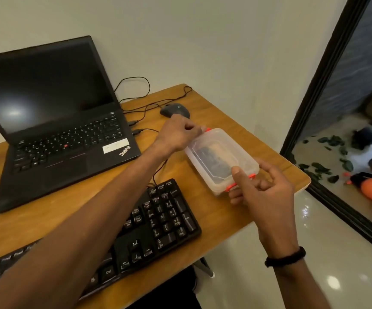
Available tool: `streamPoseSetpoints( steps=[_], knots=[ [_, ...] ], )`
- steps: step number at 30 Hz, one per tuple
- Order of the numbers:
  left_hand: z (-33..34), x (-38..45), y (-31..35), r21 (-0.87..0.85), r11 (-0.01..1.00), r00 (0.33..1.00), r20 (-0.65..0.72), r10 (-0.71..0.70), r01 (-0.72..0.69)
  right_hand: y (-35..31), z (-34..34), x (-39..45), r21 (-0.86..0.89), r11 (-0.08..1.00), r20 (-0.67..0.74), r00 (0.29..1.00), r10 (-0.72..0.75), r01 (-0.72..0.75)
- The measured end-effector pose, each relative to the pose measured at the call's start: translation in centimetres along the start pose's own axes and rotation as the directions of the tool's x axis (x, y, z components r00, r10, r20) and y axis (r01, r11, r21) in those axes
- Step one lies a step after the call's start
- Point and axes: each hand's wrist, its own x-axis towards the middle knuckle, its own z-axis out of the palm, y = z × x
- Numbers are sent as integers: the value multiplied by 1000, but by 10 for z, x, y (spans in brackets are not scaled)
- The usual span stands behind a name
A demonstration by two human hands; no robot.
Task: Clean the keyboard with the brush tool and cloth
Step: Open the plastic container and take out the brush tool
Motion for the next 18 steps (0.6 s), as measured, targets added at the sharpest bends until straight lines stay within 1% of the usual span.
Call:
streamPoseSetpoints(
  steps=[2,4,8,11,18],
  knots=[
    [1,-5,-2,-11,1000,1000,-8,20,-20,0,0,-7,70,997,9,1000,30,-30],
    [2,-9,-2,-37,999,1000,-14,11,-11,1,0,-11,98,994,17,999,43,-44],
    [5,-11,1,-46,999,999,-28,-25,24,4,1,-13,107,993,20,999,37,-39],
    [11,-8,-6,-97,991,994,-48,-94,89,5,-2,-13,110,993,31,999,43,-46],
    [15,-7,-9,-150,985,992,-81,-95,82,6,-5,-12,142,987,80,995,64,-75]
  ],
)
